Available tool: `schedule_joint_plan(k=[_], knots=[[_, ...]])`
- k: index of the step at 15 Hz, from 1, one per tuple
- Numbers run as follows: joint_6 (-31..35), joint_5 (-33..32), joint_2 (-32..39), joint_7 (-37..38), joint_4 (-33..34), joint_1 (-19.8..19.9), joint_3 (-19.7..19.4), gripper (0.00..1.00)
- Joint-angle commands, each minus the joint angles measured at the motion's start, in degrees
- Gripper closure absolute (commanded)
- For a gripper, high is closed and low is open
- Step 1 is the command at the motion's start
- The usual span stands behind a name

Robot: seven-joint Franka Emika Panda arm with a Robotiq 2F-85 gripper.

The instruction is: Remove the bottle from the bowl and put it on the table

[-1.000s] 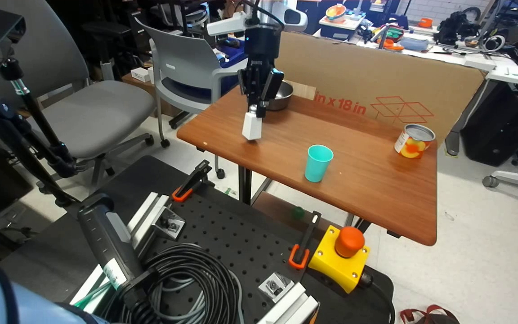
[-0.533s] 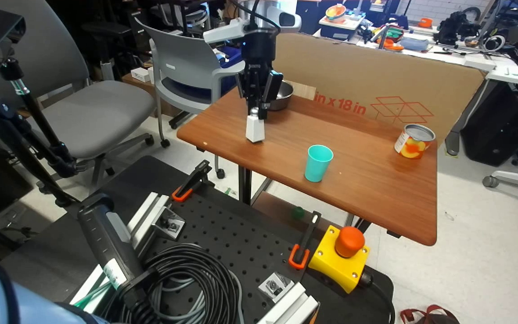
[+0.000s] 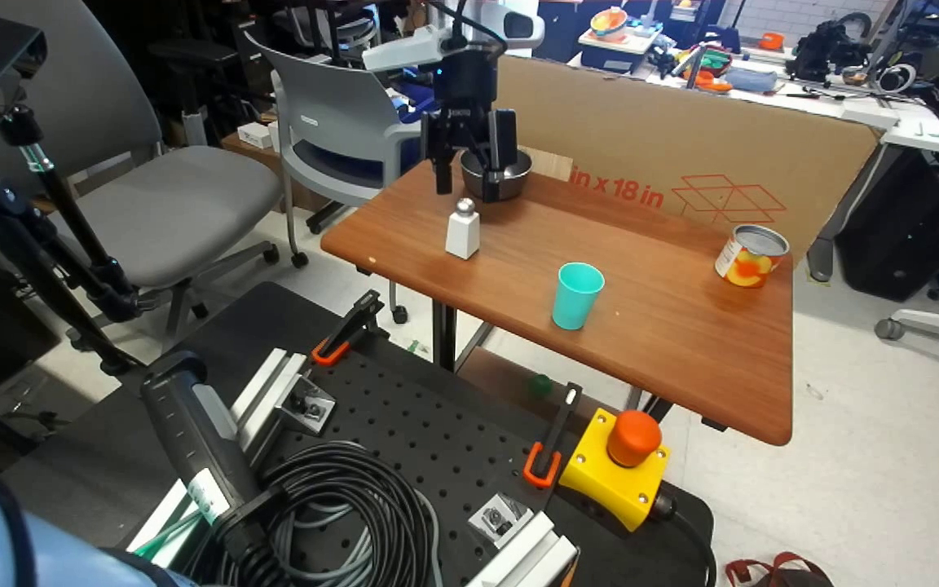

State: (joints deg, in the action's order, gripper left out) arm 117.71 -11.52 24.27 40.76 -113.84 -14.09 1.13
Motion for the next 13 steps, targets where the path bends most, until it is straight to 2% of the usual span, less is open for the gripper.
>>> schedule_joint_plan(k=[1, 4, 7, 8, 10, 13], knots=[[4.0, 5.0, -11.5, -5.2, -5.8, 3.5, 0.7, 0.0], [4.9, 11.4, -18.3, -9.5, -7.1, 7.2, -0.3, 0.0], [0.4, 15.1, -21.2, -12.0, -6.8, 11.9, -3.0, 0.0], [1.7, 12.3, -19.1, -9.8, -5.1, 10.2, -1.3, 0.0], [1.3, 12.4, -20.0, -11.0, -5.3, 11.8, -1.9, 0.0], [1.4, 12.4, -19.2, -10.4, -5.3, 10.7, -1.1, 0.0]])
